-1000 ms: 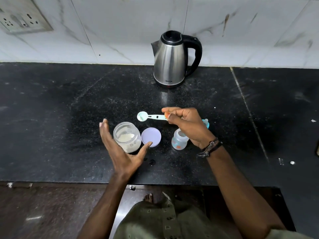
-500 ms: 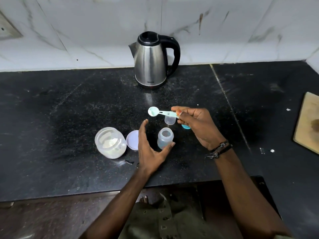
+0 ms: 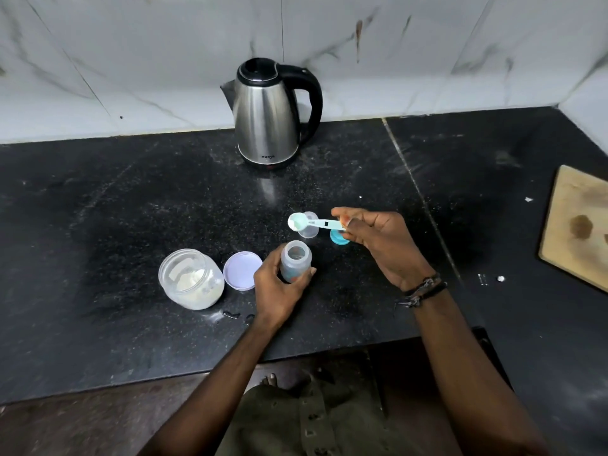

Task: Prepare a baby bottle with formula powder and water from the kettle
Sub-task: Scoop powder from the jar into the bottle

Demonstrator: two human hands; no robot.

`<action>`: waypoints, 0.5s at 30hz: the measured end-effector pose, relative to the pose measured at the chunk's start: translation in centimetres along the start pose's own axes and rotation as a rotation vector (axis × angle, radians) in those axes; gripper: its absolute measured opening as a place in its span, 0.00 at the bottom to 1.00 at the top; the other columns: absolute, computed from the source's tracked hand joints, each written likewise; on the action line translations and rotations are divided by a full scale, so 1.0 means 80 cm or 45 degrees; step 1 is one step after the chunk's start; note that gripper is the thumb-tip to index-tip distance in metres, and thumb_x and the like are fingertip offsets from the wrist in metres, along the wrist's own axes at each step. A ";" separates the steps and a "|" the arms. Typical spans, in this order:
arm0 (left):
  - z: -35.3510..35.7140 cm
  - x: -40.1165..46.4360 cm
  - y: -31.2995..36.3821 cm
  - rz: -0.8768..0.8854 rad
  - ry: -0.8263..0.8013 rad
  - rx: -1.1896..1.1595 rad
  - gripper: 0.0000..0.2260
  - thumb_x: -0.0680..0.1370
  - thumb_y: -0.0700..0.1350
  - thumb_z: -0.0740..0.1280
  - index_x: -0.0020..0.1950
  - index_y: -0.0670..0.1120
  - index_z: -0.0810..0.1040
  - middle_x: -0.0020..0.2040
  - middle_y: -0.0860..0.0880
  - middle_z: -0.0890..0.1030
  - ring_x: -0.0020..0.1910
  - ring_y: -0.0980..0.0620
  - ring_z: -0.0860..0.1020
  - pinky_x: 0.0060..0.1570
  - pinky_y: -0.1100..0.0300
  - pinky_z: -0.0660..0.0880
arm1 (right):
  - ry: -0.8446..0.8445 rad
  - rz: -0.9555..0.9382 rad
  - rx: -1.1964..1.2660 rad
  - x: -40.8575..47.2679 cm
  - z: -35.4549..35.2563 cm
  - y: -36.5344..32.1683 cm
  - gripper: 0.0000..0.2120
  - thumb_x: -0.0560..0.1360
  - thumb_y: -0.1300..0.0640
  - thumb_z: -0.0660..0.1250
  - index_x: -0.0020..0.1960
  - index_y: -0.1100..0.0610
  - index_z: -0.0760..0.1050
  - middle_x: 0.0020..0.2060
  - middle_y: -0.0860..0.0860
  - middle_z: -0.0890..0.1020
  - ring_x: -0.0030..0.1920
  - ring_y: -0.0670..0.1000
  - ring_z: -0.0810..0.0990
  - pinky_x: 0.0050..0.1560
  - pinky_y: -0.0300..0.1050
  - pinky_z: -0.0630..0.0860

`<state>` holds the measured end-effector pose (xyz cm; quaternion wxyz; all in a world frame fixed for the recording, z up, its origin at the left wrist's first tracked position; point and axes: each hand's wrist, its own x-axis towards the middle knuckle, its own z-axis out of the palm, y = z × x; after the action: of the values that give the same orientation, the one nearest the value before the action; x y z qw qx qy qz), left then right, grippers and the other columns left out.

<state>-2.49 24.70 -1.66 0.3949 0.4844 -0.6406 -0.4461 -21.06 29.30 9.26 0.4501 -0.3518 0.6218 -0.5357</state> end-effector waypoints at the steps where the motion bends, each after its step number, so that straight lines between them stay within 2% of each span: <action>1: -0.003 0.003 0.003 0.013 0.013 -0.001 0.23 0.67 0.44 0.82 0.60 0.45 0.80 0.55 0.50 0.85 0.54 0.52 0.83 0.56 0.58 0.79 | -0.002 0.002 -0.014 -0.001 -0.001 -0.002 0.08 0.79 0.63 0.67 0.48 0.66 0.83 0.59 0.51 0.83 0.58 0.45 0.81 0.59 0.42 0.77; 3: -0.010 0.010 0.008 0.031 0.041 -0.005 0.23 0.68 0.40 0.81 0.60 0.47 0.79 0.54 0.51 0.85 0.53 0.57 0.82 0.55 0.62 0.78 | -0.015 0.001 -0.039 -0.003 0.000 -0.005 0.07 0.79 0.63 0.68 0.46 0.64 0.83 0.59 0.50 0.84 0.59 0.45 0.81 0.58 0.42 0.76; 6: -0.016 0.019 0.015 0.057 0.064 -0.011 0.24 0.69 0.37 0.80 0.61 0.49 0.78 0.54 0.56 0.83 0.52 0.65 0.80 0.53 0.68 0.76 | -0.027 0.003 -0.075 -0.003 0.002 -0.007 0.07 0.78 0.63 0.68 0.44 0.60 0.85 0.58 0.50 0.84 0.60 0.46 0.81 0.63 0.46 0.76; 8: -0.018 0.023 0.016 0.090 0.074 0.000 0.23 0.69 0.37 0.80 0.61 0.48 0.79 0.54 0.56 0.83 0.53 0.64 0.81 0.55 0.65 0.77 | -0.034 0.001 -0.129 -0.003 0.004 -0.007 0.06 0.77 0.63 0.69 0.44 0.60 0.85 0.58 0.49 0.83 0.61 0.45 0.81 0.65 0.48 0.75; 12: -0.022 0.025 0.020 0.188 0.082 0.035 0.21 0.70 0.39 0.79 0.62 0.45 0.79 0.56 0.49 0.84 0.55 0.54 0.82 0.58 0.55 0.79 | -0.028 -0.011 -0.233 0.000 0.005 -0.008 0.06 0.76 0.61 0.71 0.46 0.63 0.85 0.58 0.48 0.83 0.60 0.43 0.80 0.68 0.51 0.74; 15: -0.024 0.024 0.023 0.240 0.066 0.089 0.21 0.71 0.40 0.78 0.63 0.43 0.79 0.58 0.47 0.83 0.57 0.50 0.82 0.59 0.51 0.79 | -0.035 -0.060 -0.351 0.000 0.009 -0.011 0.05 0.75 0.59 0.73 0.42 0.57 0.86 0.58 0.46 0.82 0.60 0.43 0.80 0.67 0.54 0.74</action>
<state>-1.58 22.70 0.83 0.4345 0.4467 -0.6882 -0.3717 -20.42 28.85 10.11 0.3932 -0.4319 0.6750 -0.4508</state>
